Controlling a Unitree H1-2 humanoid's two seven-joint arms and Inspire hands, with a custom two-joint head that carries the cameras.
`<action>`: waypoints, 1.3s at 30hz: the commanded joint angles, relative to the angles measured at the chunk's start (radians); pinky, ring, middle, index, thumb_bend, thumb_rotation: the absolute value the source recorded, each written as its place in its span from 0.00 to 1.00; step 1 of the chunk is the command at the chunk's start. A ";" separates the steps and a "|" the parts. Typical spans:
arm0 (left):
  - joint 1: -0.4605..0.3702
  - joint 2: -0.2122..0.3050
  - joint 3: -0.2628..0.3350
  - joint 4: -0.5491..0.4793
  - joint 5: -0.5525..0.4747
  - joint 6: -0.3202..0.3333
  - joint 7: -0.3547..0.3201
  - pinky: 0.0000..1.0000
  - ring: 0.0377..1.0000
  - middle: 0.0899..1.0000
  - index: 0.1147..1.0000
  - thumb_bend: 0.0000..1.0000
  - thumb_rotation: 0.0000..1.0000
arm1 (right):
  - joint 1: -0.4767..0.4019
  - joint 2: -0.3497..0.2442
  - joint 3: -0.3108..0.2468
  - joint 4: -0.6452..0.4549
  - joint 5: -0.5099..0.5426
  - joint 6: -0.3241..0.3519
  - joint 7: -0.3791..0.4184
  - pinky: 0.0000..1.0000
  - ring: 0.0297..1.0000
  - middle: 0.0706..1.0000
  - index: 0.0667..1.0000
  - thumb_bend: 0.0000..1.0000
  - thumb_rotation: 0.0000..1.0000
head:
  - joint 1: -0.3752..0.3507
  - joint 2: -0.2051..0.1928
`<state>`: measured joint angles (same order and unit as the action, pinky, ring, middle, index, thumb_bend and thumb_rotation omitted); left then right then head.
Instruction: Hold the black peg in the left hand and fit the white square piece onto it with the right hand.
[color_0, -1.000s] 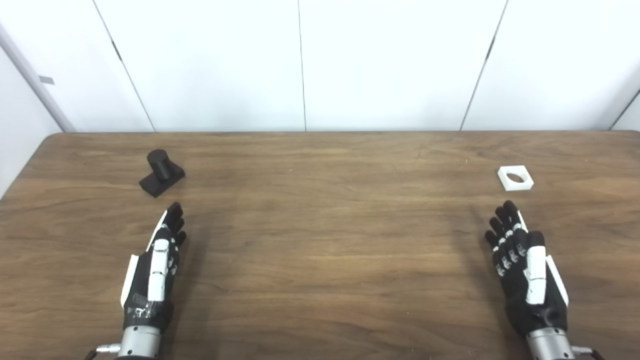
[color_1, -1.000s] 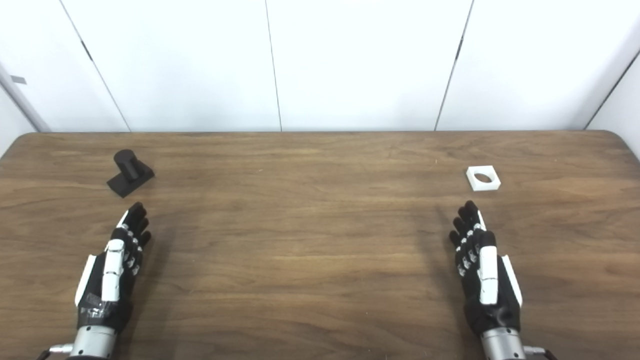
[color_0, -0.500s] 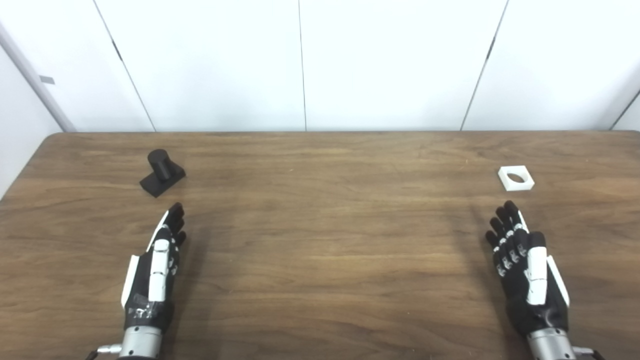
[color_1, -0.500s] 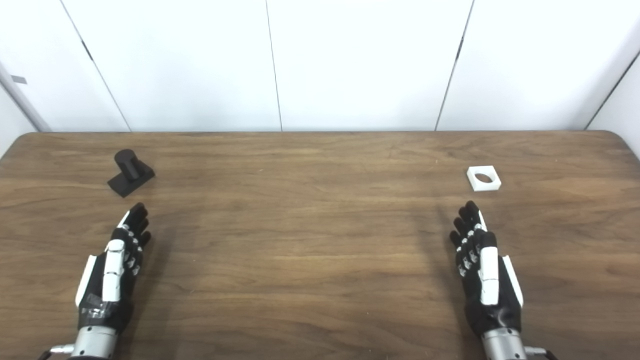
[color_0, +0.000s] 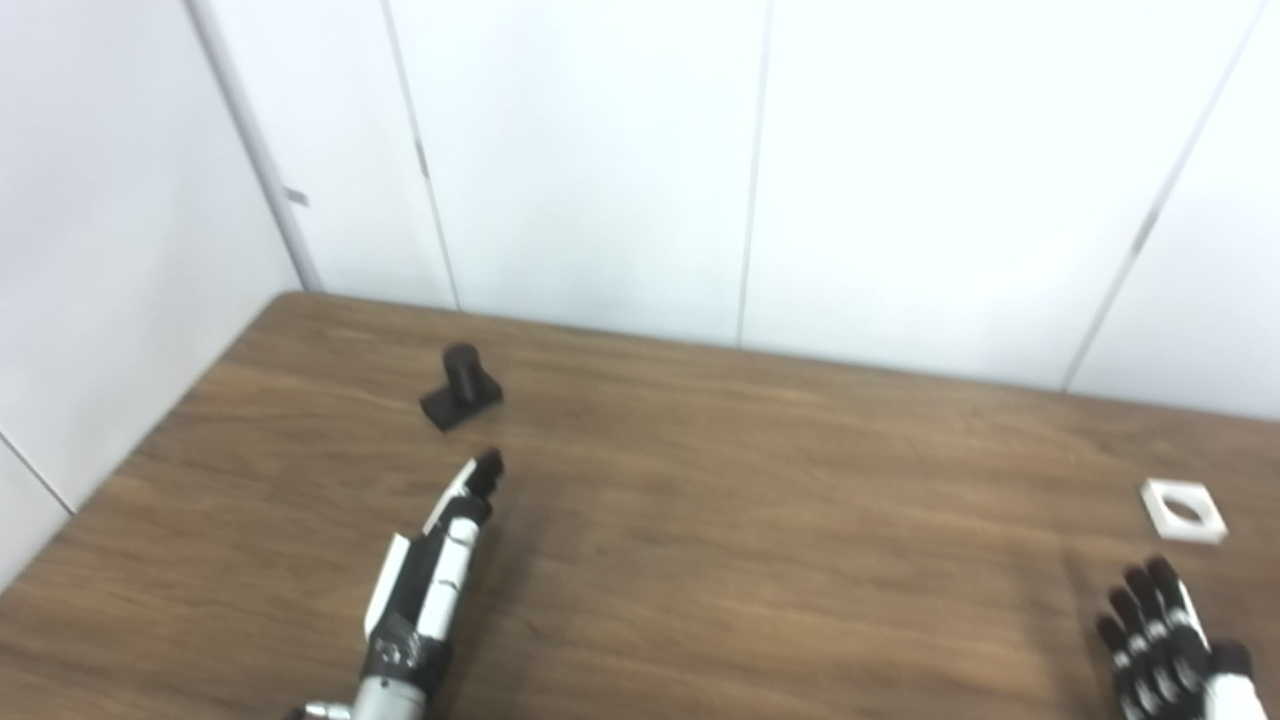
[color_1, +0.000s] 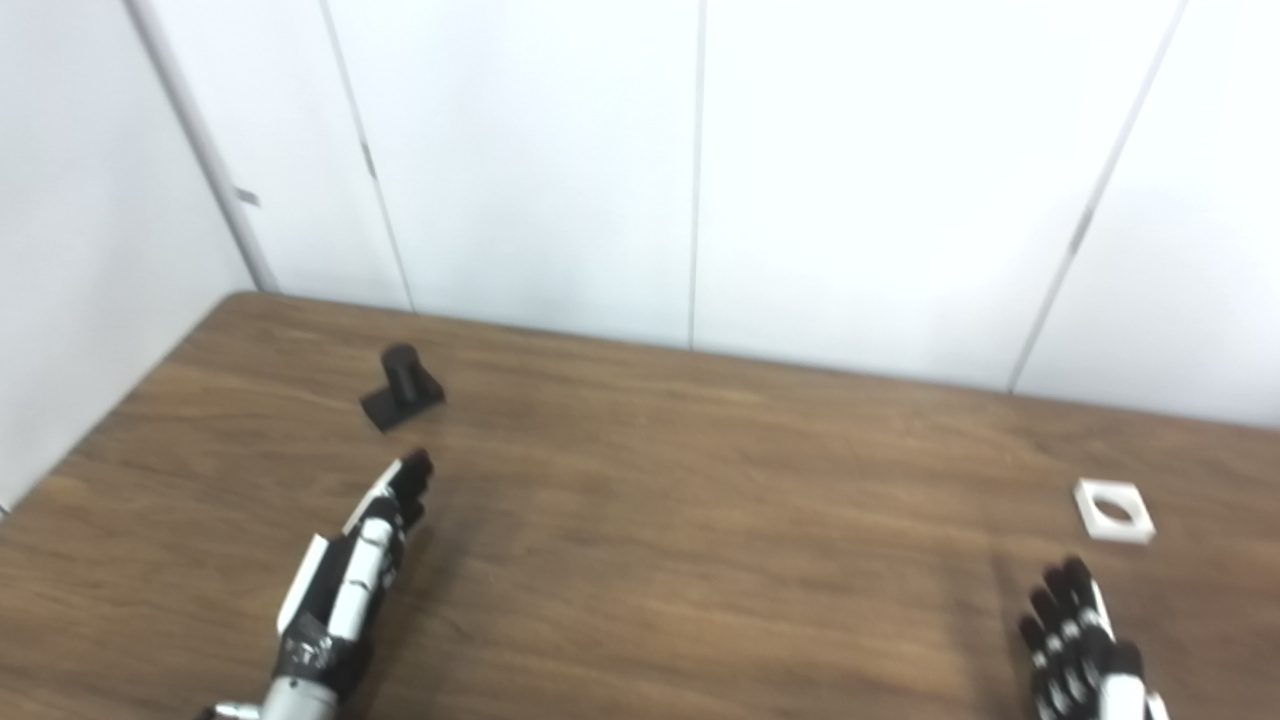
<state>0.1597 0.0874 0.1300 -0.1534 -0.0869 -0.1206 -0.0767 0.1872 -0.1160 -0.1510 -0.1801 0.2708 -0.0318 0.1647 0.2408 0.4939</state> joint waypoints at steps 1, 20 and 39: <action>0.026 -0.033 -0.023 0.039 0.005 -0.023 0.012 1.00 0.98 0.95 0.95 0.40 0.92 | 0.071 -0.024 -0.004 0.068 0.007 -0.022 0.023 1.00 1.00 1.00 1.00 0.64 1.00 | 0.001 -0.002; 0.018 -0.004 -0.013 -0.033 0.052 0.038 0.049 0.97 0.93 0.93 0.92 0.46 0.90 | 0.050 -0.023 -0.020 0.123 0.016 -0.042 0.037 1.00 1.00 1.00 1.00 0.70 0.99 | -0.077 0.006; -0.131 0.170 0.052 -0.166 0.427 0.306 0.122 0.95 0.94 0.91 0.86 0.85 0.27 | 0.039 -0.010 -0.011 0.126 0.002 -0.040 0.021 1.00 1.00 1.00 1.00 0.68 1.00 | -0.082 0.005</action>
<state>0.0580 0.2286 0.1731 -0.2757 0.3031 0.1691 0.0311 0.1728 -0.1260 -0.1620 -0.1550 0.2695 -0.0492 0.1791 0.1580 0.4985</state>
